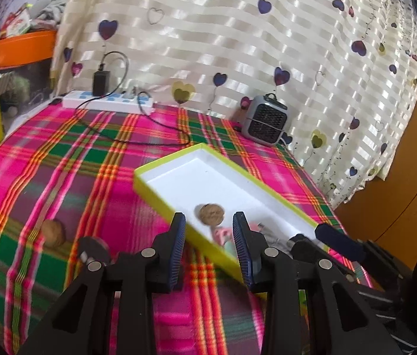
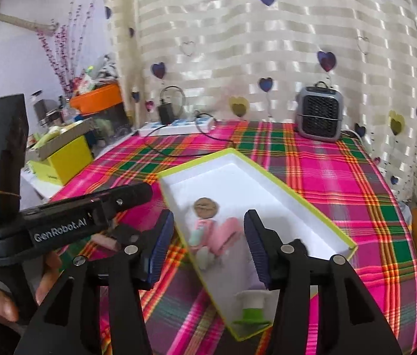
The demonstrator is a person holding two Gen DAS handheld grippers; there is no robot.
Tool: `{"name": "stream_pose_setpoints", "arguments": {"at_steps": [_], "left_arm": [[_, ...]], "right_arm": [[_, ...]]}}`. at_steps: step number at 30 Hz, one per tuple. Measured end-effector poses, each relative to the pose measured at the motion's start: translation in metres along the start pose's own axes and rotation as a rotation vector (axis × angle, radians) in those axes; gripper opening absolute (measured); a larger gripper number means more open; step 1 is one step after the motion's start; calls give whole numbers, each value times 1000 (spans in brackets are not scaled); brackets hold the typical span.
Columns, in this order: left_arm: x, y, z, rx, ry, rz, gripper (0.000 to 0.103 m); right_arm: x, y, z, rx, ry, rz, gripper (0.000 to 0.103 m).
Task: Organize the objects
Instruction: 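Withdraw both tools from the tray toward the pink tube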
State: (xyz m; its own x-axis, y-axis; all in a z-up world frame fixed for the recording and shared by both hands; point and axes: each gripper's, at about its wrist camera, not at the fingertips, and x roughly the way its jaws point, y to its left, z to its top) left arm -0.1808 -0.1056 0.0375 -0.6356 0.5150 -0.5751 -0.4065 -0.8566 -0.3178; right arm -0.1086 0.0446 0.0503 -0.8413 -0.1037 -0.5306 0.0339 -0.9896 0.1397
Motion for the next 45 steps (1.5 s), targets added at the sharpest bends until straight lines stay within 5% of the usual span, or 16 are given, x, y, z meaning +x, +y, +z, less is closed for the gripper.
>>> {"name": "stream_pose_setpoints", "arguments": {"at_steps": [15, 23, 29, 33, 45], "left_arm": [[-39, 53, 1, -197, -208, 103, 36], [-28, 71, 8, -303, -199, 193, 36], [-21, 76, 25, -232, -112, 251, 36], [-43, 88, 21, -134, -105, 265, 36], [-58, 117, -8, -32, -25, 145, 38]], "right_arm": [[-7, 28, 1, 22, -41, 72, 51], [5, 56, 3, 22, -16, -38, 51], [14, 64, 5, 21, -3, -47, 51], [11, 74, 3, -67, 15, 19, 51], [35, 93, -3, -272, 99, 129, 51]]}}
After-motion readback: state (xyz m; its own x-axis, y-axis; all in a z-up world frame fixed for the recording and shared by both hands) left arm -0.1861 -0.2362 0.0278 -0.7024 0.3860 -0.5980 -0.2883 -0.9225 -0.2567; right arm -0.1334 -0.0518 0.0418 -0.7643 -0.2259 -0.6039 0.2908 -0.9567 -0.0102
